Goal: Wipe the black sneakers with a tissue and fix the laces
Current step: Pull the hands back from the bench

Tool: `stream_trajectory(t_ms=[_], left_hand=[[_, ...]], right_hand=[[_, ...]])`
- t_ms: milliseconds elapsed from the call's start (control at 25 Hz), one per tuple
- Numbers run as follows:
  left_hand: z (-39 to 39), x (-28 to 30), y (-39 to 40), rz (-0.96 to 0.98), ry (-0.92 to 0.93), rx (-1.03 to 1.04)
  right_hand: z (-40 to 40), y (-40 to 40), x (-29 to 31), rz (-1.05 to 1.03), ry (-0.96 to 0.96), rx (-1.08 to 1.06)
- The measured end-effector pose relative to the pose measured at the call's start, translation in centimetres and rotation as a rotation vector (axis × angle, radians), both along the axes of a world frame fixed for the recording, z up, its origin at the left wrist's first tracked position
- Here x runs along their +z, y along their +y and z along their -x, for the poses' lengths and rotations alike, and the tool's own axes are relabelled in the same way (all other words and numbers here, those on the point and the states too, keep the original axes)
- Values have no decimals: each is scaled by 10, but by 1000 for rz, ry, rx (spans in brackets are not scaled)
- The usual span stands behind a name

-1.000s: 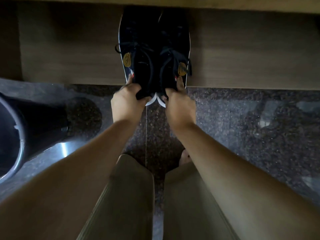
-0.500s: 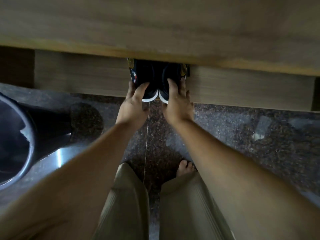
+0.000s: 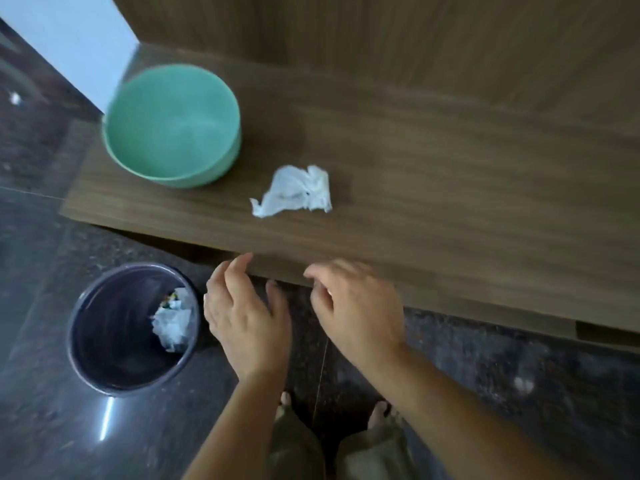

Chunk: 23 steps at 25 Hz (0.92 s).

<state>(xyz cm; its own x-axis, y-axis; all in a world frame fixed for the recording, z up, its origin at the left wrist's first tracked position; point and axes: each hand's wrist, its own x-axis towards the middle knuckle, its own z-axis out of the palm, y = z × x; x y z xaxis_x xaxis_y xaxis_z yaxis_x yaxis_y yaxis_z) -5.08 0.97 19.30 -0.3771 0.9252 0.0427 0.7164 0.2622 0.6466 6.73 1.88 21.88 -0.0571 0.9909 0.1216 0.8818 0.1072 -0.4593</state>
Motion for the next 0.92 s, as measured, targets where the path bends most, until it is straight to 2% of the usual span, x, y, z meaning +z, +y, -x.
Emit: stream_trajectory(t_ms=[80, 200, 280, 480, 600, 760, 920], left_hand=[[15, 16, 16, 28, 46, 8], [38, 26, 37, 134, 98, -57], [49, 27, 43, 159, 114, -91], [75, 17, 32, 226, 126, -94], [93, 14, 27, 246, 117, -68], [134, 12, 17, 290, 109, 33], [187, 6, -3, 329, 118, 159]], right_hand=[[8, 28, 19, -23, -16, -75], [20, 71, 24, 277, -59, -156], [26, 87, 17, 378, -99, -183], [46, 102, 7, 249, -80, -194], [65, 92, 20, 181, -70, -119], [127, 67, 20, 86, 5, 110], [200, 62, -8, 294, -70, 272]])
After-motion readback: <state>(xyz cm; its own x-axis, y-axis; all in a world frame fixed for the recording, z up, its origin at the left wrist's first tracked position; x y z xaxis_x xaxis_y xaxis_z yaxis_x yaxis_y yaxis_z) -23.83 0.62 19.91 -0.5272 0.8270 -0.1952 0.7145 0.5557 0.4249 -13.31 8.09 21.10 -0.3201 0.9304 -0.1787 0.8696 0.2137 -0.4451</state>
